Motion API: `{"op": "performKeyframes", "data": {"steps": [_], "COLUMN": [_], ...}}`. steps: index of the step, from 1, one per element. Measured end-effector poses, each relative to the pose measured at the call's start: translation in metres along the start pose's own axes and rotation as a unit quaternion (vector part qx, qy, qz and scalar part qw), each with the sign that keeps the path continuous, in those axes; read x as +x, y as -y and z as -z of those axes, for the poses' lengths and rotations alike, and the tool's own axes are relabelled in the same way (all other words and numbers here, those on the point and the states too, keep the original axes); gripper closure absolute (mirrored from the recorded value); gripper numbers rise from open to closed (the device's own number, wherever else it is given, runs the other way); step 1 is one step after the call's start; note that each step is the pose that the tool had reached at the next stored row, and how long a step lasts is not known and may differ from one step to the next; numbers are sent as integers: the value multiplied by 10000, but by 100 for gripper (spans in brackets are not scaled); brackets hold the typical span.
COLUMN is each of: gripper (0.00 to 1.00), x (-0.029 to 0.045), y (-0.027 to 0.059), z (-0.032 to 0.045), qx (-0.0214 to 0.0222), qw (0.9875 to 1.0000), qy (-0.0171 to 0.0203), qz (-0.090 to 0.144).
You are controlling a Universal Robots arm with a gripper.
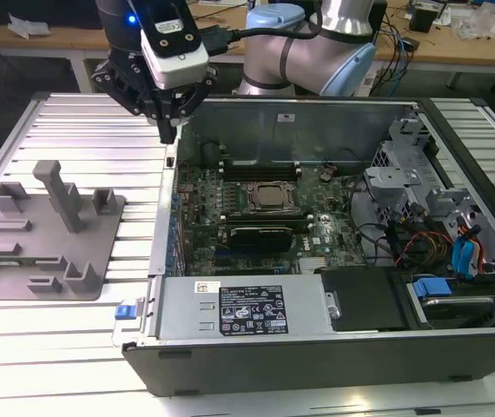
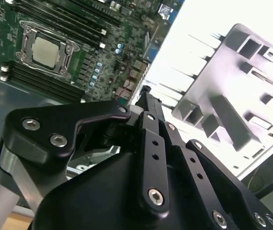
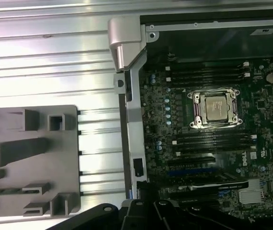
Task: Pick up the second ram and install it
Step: 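Reach for the second ram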
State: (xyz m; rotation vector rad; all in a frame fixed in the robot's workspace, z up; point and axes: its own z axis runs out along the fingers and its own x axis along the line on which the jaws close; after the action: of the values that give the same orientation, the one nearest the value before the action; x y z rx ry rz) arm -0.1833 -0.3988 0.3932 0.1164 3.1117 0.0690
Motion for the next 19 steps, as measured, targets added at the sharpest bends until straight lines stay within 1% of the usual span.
{"op": "performKeyframes", "data": {"steps": [1, 4, 5, 7, 10, 12, 16, 19], "gripper": [92, 92, 92, 92, 92, 92, 92, 92], "x": [45, 146, 206, 249, 369, 413, 562, 654], "y": [4, 11, 15, 19, 28, 31, 42, 49], "z": [1, 4, 6, 7, 10, 11, 13, 16], "qx": [0, 0, 0, 0, 1, 1, 0, 1], "qw": [10000, 10000, 10000, 10000, 10000, 10000, 10000, 10000], "qy": [0, 0, 0, 0, 0, 0, 0, 0], "qz": [0, 0, 0, 0, 0, 0, 0, 0]}}
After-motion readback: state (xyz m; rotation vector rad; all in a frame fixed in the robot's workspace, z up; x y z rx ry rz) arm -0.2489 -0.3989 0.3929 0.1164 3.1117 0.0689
